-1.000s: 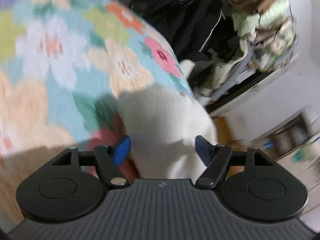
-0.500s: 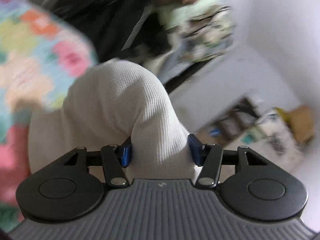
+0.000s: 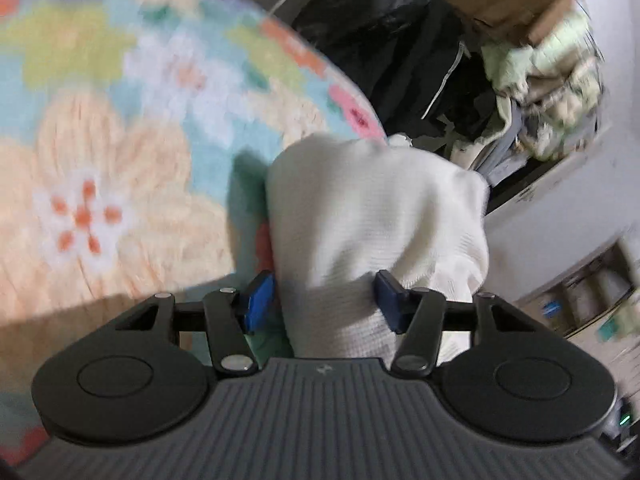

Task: Fold clothes
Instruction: 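Open both grippers and release the folded bundle on the quilt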

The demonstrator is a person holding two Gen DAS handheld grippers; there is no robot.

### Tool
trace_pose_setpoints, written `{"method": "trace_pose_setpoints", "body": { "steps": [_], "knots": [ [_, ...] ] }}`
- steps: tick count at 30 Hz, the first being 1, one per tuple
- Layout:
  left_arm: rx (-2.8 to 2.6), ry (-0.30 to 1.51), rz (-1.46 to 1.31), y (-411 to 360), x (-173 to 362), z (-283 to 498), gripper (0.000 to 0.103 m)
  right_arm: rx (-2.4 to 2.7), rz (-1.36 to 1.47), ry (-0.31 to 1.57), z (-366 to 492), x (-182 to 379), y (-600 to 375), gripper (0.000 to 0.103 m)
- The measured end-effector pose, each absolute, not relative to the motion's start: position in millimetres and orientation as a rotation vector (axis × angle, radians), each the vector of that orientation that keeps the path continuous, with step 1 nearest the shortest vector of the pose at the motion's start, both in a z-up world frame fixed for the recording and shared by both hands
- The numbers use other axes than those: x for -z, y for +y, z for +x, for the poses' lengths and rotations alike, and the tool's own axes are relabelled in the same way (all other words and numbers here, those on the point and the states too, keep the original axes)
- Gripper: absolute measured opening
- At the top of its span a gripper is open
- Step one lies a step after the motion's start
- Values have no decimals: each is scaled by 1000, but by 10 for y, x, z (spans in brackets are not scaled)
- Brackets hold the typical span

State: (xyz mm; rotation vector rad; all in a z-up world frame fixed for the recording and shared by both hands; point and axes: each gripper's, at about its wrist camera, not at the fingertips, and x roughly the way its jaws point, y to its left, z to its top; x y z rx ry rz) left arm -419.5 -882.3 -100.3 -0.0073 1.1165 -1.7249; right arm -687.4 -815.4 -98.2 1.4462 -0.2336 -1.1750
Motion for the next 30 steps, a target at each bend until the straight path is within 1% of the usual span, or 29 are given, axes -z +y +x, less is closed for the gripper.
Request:
{"method": "trace_pose_setpoints", "body": {
  "steps": [2, 4, 5, 6, 8, 9, 10, 11, 12, 15, 17, 18, 20, 22, 23, 24, 25, 28, 30],
  "knots": [
    [1755, 1024, 11, -8752, 773, -4251, 53, 1273, 1402, -214, -6939, 793, -8067, 55],
    [1819, 928, 19, -8706, 508, -4291, 54, 1393, 1306, -190, -7006, 535, -7950, 55],
    [1850, 879, 23, -8683, 375, -4311, 56, 1453, 1254, -178, -7035, 405, -7891, 55],
    [1876, 839, 31, -8678, 265, -4338, 56, 1522, 1167, -155, -7022, 263, -7831, 55],
    [1885, 858, 96, -8846, 281, -4451, 56, 1625, 941, -135, -7010, -5, -7739, 54],
    [1889, 867, 129, -8929, 289, -4508, 56, 1624, 826, -147, -7022, -106, -7678, 50],
    [1893, 876, 162, -9013, 297, -4564, 56, 1576, 761, -148, -7044, -138, -7626, 47],
    [1897, 885, 194, -9097, 305, -4621, 55, 1496, 739, -142, -7014, -154, -7660, 42],
    [1900, 893, 227, -9181, 313, -4678, 55, 1498, 765, -78, -7009, -61, -7716, 39],
    [1906, 914, 327, -9433, 347, -4846, 54, 1500, 840, 116, -6993, 218, -7886, 38],
    [1887, 883, 394, -9594, 486, -4942, 52, 1496, 887, 246, -6983, 404, -8000, 36],
    [1888, 879, 415, -9658, 521, -4974, 48, 1492, 910, 312, -6978, 497, -8057, 38],
    [1888, 904, 436, -9684, 535, -4993, 47, 1484, 953, 441, -6969, 676, -8164, 39],
    [1883, 891, 456, -9710, 511, -5022, 47, 1546, 932, 506, -6985, 665, -8119, 38],
    [1884, 873, 475, -9727, 487, -5058, 47, 1576, 922, 538, -6994, 659, -8096, 34],
    [1885, 855, 494, -9743, 464, -5093, 47, 1604, 912, 567, -7003, 653, -8076, 35],
    [1887, 834, 512, -9756, 435, -5129, 47, 1605, 929, 548, -7028, 644, -8101, 35],
    [1890, 739, 549, -9757, 347, -5222, 47, 1599, 948, 542, -7032, 689, -8122, 40],
    [1884, 704, 579, -9798, 390, -5259, 55, 1596, 957, 542, -7002, 730, -8149, 42]
  ]
}}
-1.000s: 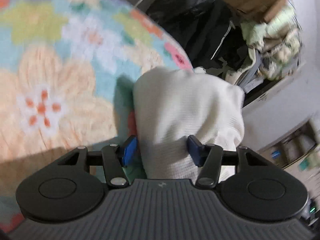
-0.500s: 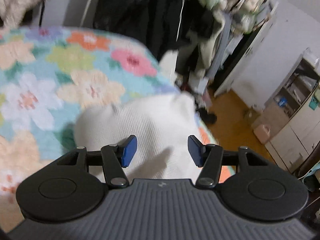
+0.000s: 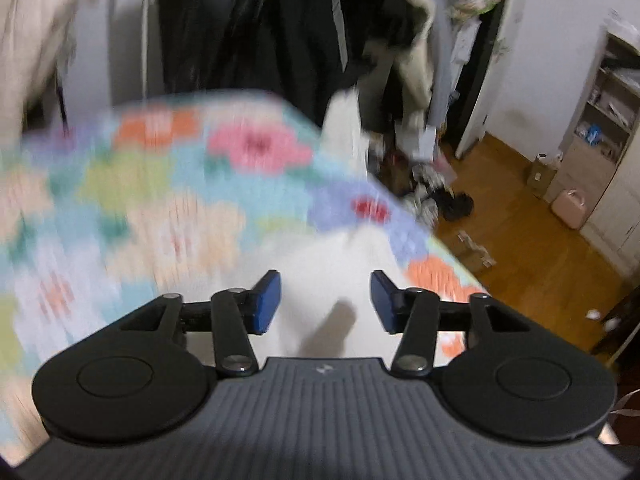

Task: Fold clothes
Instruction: 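Open both grippers and release the folded bundle on the quilt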

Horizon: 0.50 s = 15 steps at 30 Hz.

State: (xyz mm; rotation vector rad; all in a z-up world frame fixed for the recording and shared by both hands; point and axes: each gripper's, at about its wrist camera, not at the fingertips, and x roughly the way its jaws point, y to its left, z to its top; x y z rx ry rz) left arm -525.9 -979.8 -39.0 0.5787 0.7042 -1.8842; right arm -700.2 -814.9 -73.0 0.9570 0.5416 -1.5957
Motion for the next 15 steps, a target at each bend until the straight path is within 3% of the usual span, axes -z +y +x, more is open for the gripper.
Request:
{"method": "trace_pose_setpoints", "body": {
  "steps": [10, 15],
  "knots": [
    [1850, 534, 719, -9998, 590, -5433, 55, 1598, 968, 523, -6942, 742, -8144, 45],
    [1895, 557, 572, -9513, 144, -5023, 58, 1627, 966, 542, -6868, 653, -8175, 47]
  ]
}}
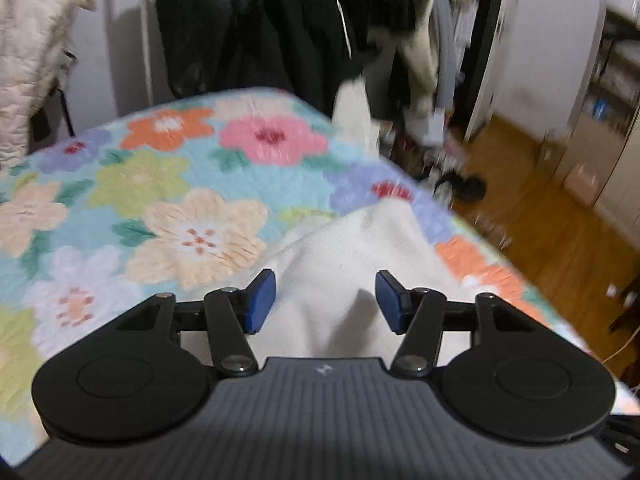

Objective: Fold clothes

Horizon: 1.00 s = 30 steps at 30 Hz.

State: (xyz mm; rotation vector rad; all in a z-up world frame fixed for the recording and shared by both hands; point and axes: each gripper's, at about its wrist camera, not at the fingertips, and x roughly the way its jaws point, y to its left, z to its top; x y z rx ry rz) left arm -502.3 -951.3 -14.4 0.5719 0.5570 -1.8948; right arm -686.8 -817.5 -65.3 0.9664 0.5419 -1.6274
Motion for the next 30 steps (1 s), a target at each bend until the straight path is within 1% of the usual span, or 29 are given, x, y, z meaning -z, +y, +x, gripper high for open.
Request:
{"method": "trace_pose_setpoints", "body": {
  "steps": [1, 2, 3, 5, 7, 8, 9, 10, 12, 13, 15, 17, 19, 21, 23, 30],
  "knots": [
    [1900, 544, 548, -9361, 52, -4925, 59, 1636, 961, 548, -6842, 620, -8180, 47],
    [1898, 505, 555, -9172, -14, -4820, 63, 1644, 942, 543, -6804, 557, -8171, 49],
    [1879, 464, 581, -9021, -34, -4744, 67, 1651, 923, 538, -6767, 494, -8163, 53],
    [1816, 432, 614, -8709, -22, -4555, 68, 1655, 880, 522, -6684, 367, -8130, 59],
    [1770, 449, 587, -8416, -30, -4374, 69, 1636, 822, 505, -6569, 225, -8072, 61],
    [1751, 461, 558, -8274, -45, -4291, 74, 1624, 803, 505, -6519, 174, -8054, 62],
    [1732, 474, 530, -8131, -60, -4208, 81, 1613, 787, 514, -6472, 126, -8036, 64],
    [1710, 475, 497, -7987, -80, -4135, 85, 1607, 770, 530, -6424, 78, -8014, 65],
    [1638, 362, 380, -7675, -160, -4087, 103, 1620, 716, 566, -6312, -41, -7948, 69],
    [1610, 303, 323, -7517, -200, -4074, 103, 1623, 702, 577, -6266, -81, -7888, 70],
    [1569, 279, 274, -7370, -269, -4087, 103, 1630, 674, 597, -6175, -160, -7766, 75],
    [1536, 373, 267, -7384, -296, -4083, 103, 1625, 693, 581, -6124, -149, -7563, 77],
    [1524, 493, 317, -7475, -277, -4101, 103, 1606, 721, 571, -6103, -81, -7402, 79],
    [1561, 558, 410, -7588, -208, -4182, 103, 1588, 736, 588, -6111, -14, -7347, 79],
    [1602, 529, 452, -7582, -156, -4308, 103, 1580, 737, 615, -6127, 26, -7350, 79],
    [1627, 441, 505, -7544, -6, -4614, 103, 1607, 759, 589, -6207, 134, -7453, 80]
  ]
}}
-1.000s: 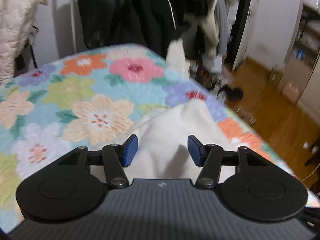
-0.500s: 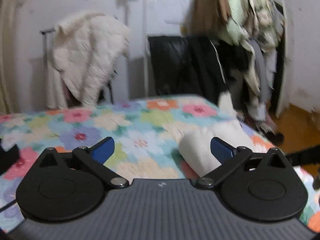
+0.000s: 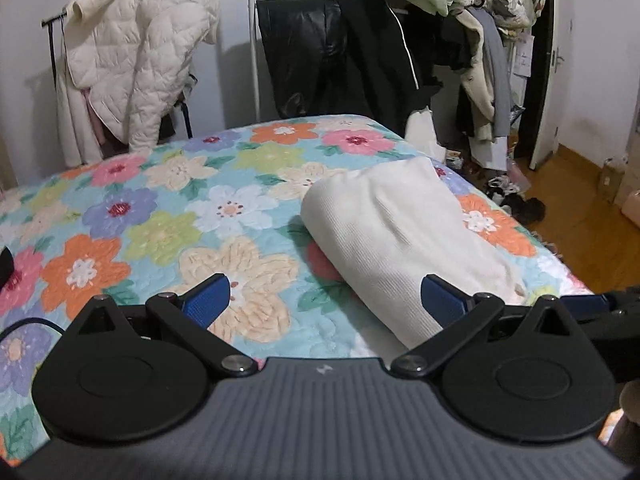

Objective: Fold clothes

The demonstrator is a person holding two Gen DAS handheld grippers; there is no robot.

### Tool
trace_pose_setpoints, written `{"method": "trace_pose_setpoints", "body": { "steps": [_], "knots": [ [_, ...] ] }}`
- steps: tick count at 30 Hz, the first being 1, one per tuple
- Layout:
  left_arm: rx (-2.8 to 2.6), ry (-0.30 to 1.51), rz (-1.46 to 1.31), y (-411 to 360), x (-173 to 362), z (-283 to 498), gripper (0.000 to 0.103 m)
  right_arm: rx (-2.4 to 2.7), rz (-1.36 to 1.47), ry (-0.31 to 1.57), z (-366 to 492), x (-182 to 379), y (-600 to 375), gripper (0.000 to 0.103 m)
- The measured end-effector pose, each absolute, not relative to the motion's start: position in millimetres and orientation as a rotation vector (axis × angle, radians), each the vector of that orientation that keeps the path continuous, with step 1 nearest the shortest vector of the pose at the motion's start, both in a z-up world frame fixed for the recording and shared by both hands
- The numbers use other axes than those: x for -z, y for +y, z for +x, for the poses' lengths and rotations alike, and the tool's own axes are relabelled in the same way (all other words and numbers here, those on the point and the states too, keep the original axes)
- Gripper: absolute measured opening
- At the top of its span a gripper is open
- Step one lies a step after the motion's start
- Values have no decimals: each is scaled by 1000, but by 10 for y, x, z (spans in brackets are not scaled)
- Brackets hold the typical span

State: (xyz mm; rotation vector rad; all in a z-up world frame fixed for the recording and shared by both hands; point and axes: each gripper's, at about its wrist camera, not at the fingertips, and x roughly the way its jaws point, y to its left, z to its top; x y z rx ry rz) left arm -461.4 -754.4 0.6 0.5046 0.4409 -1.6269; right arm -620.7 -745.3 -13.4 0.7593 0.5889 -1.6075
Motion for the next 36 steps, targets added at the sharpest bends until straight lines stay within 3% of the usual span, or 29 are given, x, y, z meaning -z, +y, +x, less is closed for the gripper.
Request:
{"method": "trace_pose_setpoints", "body": {
  "steps": [36],
  "knots": [
    [1566, 554, 540, -7664, 289, -4944, 103, 1645, 758, 704, -6162, 376, -7530, 80]
  ]
}}
